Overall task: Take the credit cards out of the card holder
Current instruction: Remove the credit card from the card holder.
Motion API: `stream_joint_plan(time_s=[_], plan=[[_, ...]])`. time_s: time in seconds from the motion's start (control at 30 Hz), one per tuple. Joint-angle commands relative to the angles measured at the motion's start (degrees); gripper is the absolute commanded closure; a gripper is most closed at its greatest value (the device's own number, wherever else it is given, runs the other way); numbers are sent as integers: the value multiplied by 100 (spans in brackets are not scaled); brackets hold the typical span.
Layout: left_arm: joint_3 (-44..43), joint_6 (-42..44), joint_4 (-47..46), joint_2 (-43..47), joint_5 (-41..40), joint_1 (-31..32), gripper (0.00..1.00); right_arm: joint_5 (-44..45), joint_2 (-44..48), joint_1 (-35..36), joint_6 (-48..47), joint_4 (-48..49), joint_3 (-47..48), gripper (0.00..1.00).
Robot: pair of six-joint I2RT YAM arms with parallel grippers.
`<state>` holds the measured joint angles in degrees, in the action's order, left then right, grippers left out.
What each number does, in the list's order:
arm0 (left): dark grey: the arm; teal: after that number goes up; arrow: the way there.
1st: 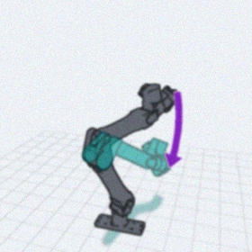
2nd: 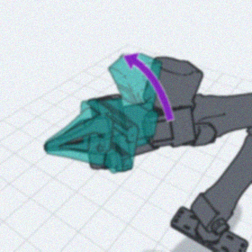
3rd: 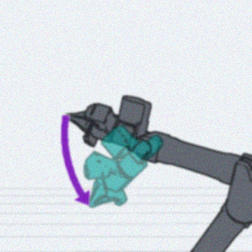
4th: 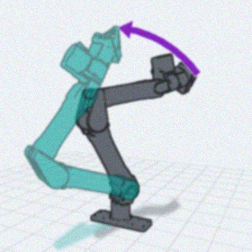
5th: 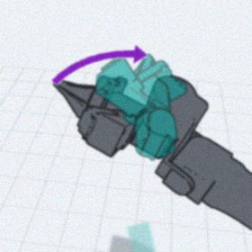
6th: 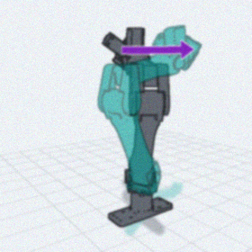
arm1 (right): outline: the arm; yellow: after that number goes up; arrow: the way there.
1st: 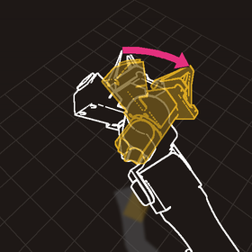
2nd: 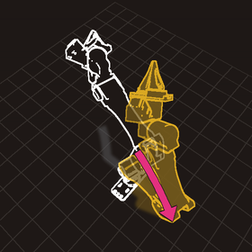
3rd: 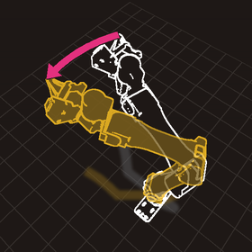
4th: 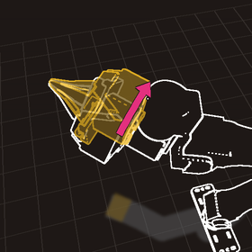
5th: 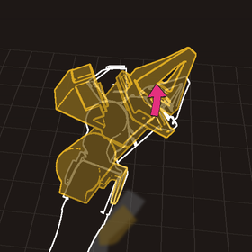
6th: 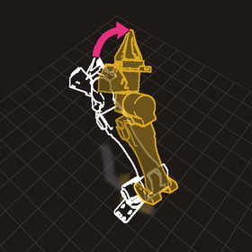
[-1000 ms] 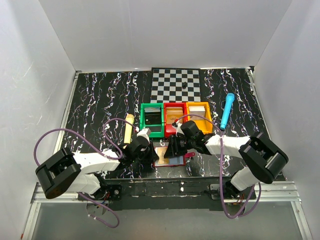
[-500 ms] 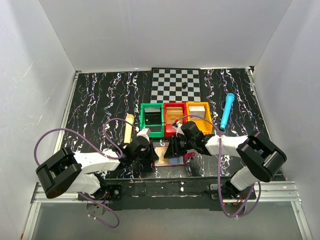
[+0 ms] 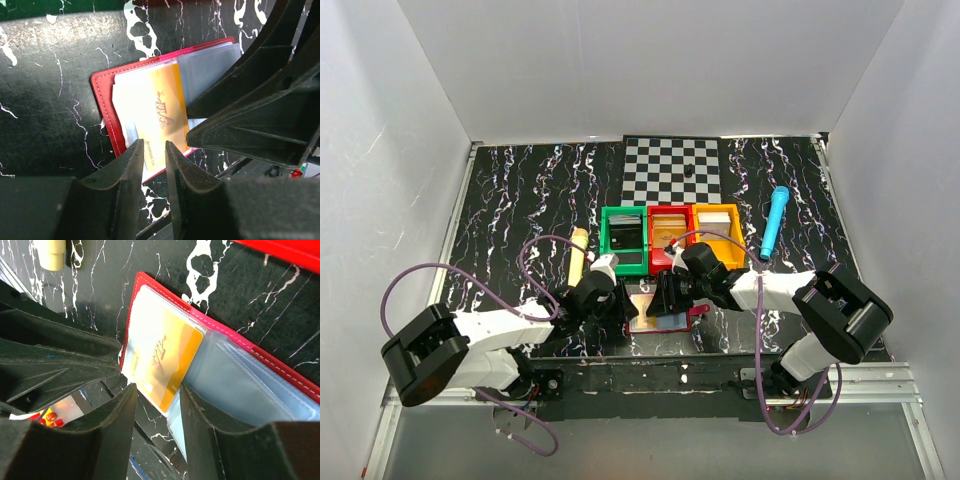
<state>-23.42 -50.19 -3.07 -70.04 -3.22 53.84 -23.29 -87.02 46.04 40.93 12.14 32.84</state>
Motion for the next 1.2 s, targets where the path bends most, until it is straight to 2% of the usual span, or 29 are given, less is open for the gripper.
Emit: stream_joint_plan(time_s=[0.0,0.23,0.73,0.87,1.17], plan=[[-215,97,149,219,-108,-14,74,254,-78,28,-50,-317,73,51],[-259,133,123,272,-108,-14,74,483,27,28,-58,-581,126,47],[-339,159,-36,-413,-73,-14,88,931,133,28,-102,-1205,267,47],[-348,133,-27,-598,-73,-23,93,756,89,28,-111,-1074,241,48],[-295,106,-80,-748,-64,-14,95,343,177,36,-24,-599,126,55]])
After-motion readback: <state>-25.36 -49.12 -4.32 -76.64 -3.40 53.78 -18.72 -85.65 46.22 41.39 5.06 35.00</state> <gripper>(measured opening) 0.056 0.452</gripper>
